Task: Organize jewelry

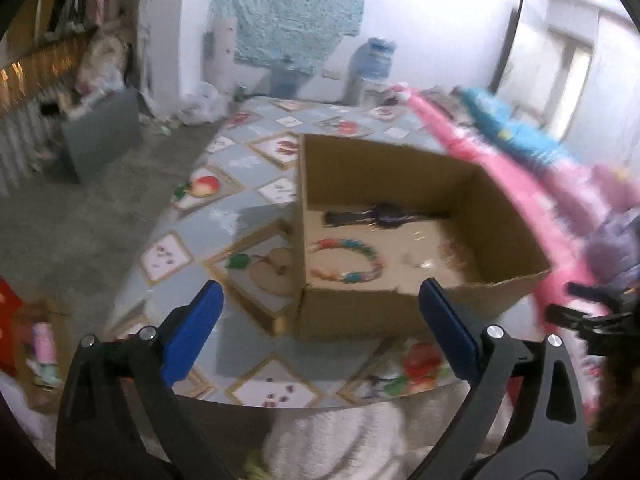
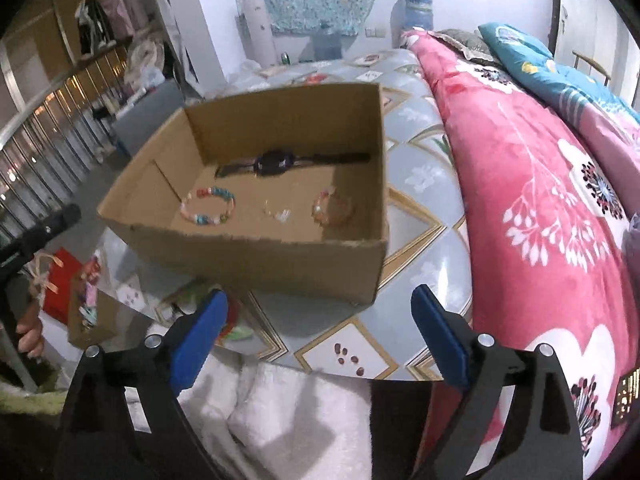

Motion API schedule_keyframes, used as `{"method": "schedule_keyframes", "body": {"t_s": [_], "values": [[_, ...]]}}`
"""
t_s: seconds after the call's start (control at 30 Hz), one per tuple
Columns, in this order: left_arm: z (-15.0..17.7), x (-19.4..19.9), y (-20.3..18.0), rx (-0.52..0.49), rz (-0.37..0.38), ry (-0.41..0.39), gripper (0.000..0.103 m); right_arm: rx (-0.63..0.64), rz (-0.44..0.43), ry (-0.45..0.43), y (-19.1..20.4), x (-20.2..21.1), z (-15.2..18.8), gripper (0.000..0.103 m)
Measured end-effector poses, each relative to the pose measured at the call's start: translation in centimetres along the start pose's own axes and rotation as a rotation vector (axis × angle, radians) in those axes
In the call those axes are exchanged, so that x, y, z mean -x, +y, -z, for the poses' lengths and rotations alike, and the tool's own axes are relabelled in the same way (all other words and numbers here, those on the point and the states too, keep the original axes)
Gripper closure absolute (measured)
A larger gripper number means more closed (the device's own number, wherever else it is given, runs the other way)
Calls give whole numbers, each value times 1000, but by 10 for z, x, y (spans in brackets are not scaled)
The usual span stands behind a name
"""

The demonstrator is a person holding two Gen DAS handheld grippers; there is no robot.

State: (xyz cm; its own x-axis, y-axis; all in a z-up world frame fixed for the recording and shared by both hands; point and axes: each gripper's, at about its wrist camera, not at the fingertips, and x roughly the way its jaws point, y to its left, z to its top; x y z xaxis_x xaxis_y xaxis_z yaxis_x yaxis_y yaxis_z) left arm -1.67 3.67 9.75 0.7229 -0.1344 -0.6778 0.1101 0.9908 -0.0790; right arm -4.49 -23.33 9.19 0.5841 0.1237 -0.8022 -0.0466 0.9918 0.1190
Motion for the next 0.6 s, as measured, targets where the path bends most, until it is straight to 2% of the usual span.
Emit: {"method": "schedule_keyframes", "body": {"t_s": [0.03, 0.1, 0.23, 0.37, 0.5, 0.6], "values": [[2, -3, -7, -28, -52, 9, 8, -10, 8, 6, 3, -1, 1, 12], [7, -3, -13, -69, -95, 31, 8, -19, 27, 18, 11, -6, 1, 11], [11, -3, -25, -108, -98, 33, 8, 0, 66, -10, 24, -7, 3, 7], [10, -12, -33, -90, -94, 66, 8, -12, 69, -41, 28, -6, 0, 7], [10, -30, -32, 16, -41, 165, 8, -64, 57, 9, 23, -16, -6, 7], [13, -43, -38, 29, -62, 223, 8, -84, 66, 26, 24, -23, -9, 7]]}}
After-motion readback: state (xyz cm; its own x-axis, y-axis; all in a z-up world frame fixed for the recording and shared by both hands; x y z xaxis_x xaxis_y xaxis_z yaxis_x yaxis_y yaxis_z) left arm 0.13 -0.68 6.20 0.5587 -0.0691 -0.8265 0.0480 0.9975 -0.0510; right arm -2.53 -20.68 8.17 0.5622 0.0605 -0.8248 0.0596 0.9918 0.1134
